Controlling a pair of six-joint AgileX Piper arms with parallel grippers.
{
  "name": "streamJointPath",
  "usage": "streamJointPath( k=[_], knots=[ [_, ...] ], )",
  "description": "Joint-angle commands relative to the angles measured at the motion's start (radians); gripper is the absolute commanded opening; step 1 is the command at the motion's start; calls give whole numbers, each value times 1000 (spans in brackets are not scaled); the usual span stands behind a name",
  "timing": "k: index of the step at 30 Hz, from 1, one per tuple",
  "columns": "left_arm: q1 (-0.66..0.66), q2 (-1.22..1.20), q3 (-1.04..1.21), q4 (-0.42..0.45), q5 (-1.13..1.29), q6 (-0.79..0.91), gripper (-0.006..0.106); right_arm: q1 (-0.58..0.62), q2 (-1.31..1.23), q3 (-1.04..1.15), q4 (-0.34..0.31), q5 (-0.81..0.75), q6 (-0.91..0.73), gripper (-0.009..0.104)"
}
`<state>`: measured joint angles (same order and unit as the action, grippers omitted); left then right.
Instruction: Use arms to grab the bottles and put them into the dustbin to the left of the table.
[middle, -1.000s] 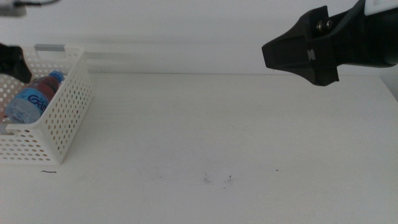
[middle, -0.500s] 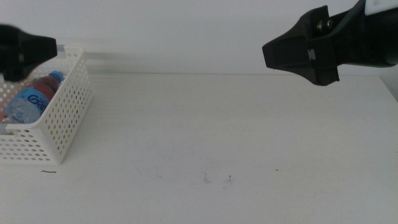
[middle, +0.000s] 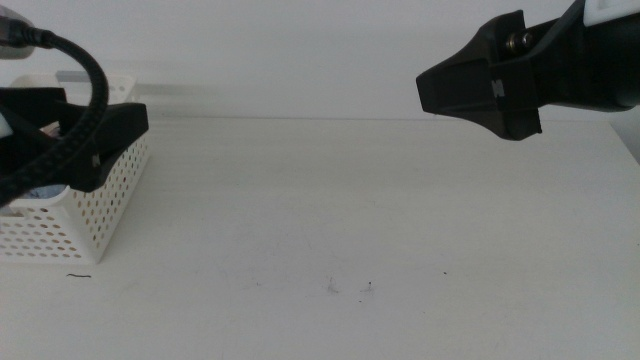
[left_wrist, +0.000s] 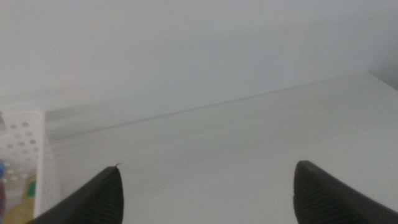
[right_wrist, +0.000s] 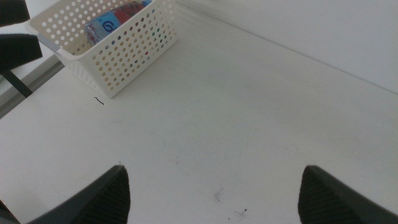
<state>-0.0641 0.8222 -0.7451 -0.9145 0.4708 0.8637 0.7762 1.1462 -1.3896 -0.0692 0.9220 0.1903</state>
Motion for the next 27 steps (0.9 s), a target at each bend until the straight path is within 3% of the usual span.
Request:
streamJointPath(
  k=[1,11,12,16,17,19,27],
  knots=[
    [-6,0,1,-3,-32,-8,94,4,-2,-9,-4,-7,-8,91],
    [-12,-4,14,-12,-75,-36,94,4,-2,-9,-2,-7,-8,91],
    [-22,-14,14,74,-78,-113,94,4,-2,-9,-2,-7,-8,91],
    [-131,-67,14,693,-86,-775,94,4,-2,-9,-2,-7,-8,91],
    [-160,-73,14,787,-89,-858,94,4,-2,-9,-2,-7,-8,91],
    [-187,-81,14,848,-112,-905,94,4,-2,-9,-6,-7,-8,91],
    [-185,-91,14,854,-139,-888,94,4,-2,-9,6,-7,-8,91]
  ],
)
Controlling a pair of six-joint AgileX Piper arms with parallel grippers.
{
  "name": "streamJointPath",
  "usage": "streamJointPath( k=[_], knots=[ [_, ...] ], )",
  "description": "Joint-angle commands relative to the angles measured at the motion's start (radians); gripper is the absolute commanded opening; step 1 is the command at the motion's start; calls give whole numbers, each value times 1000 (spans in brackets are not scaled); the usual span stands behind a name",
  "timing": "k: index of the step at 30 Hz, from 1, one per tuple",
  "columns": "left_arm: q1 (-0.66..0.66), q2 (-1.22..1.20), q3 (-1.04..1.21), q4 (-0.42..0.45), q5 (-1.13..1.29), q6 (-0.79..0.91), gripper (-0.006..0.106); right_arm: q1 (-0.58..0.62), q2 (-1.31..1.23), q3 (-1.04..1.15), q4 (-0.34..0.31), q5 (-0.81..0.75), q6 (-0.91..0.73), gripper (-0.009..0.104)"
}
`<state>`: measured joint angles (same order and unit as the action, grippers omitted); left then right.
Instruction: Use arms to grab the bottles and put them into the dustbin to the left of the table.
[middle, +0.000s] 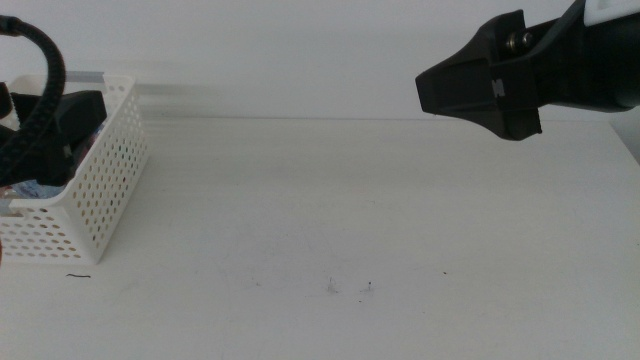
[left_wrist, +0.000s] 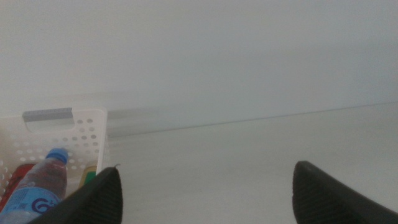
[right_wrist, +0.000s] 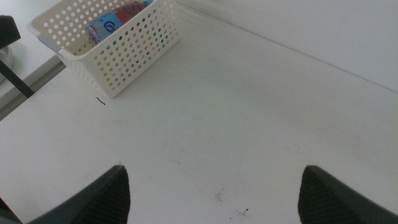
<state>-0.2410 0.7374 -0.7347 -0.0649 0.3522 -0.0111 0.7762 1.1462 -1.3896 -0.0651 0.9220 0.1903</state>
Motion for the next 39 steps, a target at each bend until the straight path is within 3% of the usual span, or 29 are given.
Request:
streamJointPath(
  k=[1,6,9,10,12,17,19,21,27,32,36,39],
  knots=[
    [-8,-6,4,5,-20,-14,94,4,-2,-9,2,-7,-8,91],
    [-8,-6,4,5,-20,-14,94,4,-2,-9,2,-7,-8,91],
    [-8,-23,4,5,-20,-13,94,0,-20,35,44,-29,-8,91],
    [14,-93,52,5,-36,-13,94,-49,-89,230,120,-200,-8,91],
    [44,-142,120,5,-55,-13,94,-114,-137,355,151,-329,-8,91],
    [134,-346,362,-2,-107,-13,94,-346,-272,705,156,-727,-8,91],
    [158,-430,451,-2,-107,-13,94,-449,-345,839,120,-841,-8,91],
    [176,-512,522,-6,-104,-13,94,-534,-432,948,81,-855,-8,91],
    [220,-730,697,-81,-104,-13,94,-710,-776,1241,83,-823,-8,91],
    [222,-737,735,-74,-119,-13,94,-738,-1040,1382,-5,-793,-8,91],
    [222,-737,735,-74,-100,-13,94,-740,-1146,1390,-30,-644,-8,91],
    [222,-737,735,-65,-102,-13,94,-739,-1146,1390,-36,-648,-8,91]
  ],
)
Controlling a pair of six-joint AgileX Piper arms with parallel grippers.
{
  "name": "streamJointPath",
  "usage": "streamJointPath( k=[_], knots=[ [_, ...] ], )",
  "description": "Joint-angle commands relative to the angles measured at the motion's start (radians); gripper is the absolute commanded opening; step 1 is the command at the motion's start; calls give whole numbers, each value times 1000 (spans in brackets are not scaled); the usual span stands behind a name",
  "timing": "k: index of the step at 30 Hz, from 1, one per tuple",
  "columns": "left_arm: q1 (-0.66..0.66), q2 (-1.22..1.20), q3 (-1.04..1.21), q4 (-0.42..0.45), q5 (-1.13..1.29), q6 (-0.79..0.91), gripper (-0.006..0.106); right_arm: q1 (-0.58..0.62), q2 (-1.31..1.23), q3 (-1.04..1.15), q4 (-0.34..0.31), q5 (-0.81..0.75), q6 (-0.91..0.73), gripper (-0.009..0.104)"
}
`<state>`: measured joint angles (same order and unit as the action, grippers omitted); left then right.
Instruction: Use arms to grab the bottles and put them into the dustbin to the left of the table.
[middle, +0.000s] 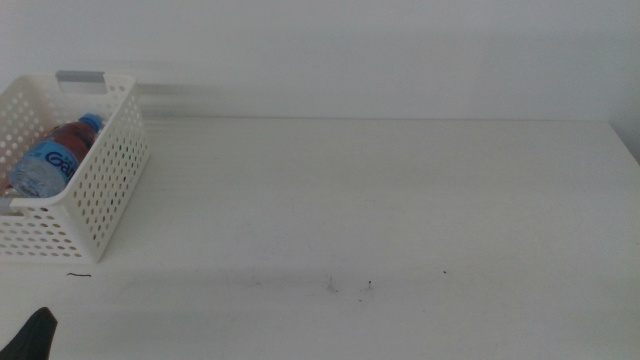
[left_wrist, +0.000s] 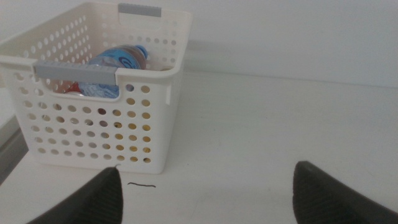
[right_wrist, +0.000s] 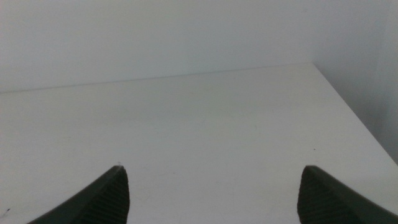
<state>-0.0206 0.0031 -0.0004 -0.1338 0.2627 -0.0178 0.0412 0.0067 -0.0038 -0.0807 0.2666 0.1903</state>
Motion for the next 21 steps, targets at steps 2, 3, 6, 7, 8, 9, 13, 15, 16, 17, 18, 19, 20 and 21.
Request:
streamJointPath(
  k=[2,3,6,7,8,9,13,15,16,17,18,19,20,21],
  knots=[
    [2,-3,0,17,-12,-6,94,-4,-7,4,-21,1,-8,91],
    [2,-3,0,21,-12,-6,94,-4,-7,4,-21,1,-8,91],
    [2,-3,0,31,-12,-6,94,-4,-7,4,-21,-1,-8,91],
    [2,-3,0,31,-12,-6,94,-4,-7,4,-21,-1,-8,91],
    [2,-3,0,31,-12,-6,94,-4,-7,4,-18,-1,-8,91],
    [2,-3,0,45,-12,-6,94,-4,-7,4,-18,-1,-8,91],
    [2,-3,0,77,-12,-6,94,-4,-7,4,-18,-1,-8,91],
    [2,-3,0,87,-12,-6,94,-4,-7,4,-18,-1,-8,91],
    [2,-3,0,87,-12,-6,94,-4,-7,4,-18,-1,-8,91],
    [2,-3,0,87,-12,-6,94,-4,-7,4,-18,-1,-8,91],
    [2,-3,0,87,-12,-6,94,-4,-7,4,-18,-1,-8,91],
    [2,-3,0,87,-17,-6,94,-4,-7,4,-18,-1,-8,91],
    [2,-3,0,85,-19,-6,94,-4,-7,4,-18,-1,-8,91],
    [2,-3,0,85,-19,-6,94,-4,-7,4,-18,-1,-8,91]
  ],
)
